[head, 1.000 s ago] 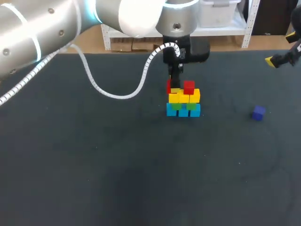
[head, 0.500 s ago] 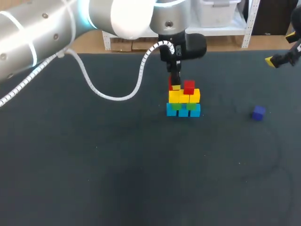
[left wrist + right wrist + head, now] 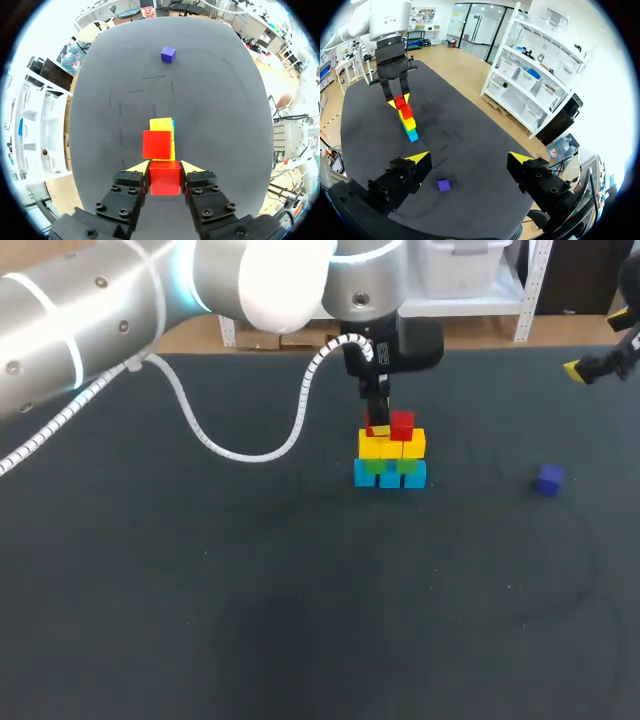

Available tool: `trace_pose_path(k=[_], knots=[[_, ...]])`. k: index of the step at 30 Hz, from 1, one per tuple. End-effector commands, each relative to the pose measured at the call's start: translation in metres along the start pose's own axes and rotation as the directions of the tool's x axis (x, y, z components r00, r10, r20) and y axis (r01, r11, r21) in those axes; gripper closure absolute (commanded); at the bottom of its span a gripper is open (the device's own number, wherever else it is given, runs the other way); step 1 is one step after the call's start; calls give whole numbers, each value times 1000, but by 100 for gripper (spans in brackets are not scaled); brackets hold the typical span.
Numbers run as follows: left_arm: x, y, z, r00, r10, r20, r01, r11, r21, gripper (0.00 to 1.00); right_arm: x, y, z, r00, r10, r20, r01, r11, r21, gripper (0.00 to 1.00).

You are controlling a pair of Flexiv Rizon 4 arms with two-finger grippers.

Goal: Place the blue cubes, place green cubes on the blue cubes, place the yellow cubes on the green cubes, then place the red cubes on the yellow cubes, and place purple cube on the red cubes.

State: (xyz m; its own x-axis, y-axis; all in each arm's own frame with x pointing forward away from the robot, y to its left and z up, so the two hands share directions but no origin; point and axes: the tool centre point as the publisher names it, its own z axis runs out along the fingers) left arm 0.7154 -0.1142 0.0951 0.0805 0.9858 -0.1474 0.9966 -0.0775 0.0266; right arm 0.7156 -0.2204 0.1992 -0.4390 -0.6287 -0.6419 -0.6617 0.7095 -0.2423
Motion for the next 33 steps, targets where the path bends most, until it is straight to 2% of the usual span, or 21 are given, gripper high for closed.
trace_pose_path(k=[1,12,33], knots=[[-3,4,2,1000,0,-1,0,1000,6,100,2,4,-1,1000,2,3,-2,998,62,0],[-8,3,8,1000,6,-5,-6,1000,20,100,2,4,-1,1000,2,3,-2,998,62,0],[-5,7,12,1000,-6,-12,6,1000,16,100,2,4,-1,1000,2,3,-2,998,62,0]])
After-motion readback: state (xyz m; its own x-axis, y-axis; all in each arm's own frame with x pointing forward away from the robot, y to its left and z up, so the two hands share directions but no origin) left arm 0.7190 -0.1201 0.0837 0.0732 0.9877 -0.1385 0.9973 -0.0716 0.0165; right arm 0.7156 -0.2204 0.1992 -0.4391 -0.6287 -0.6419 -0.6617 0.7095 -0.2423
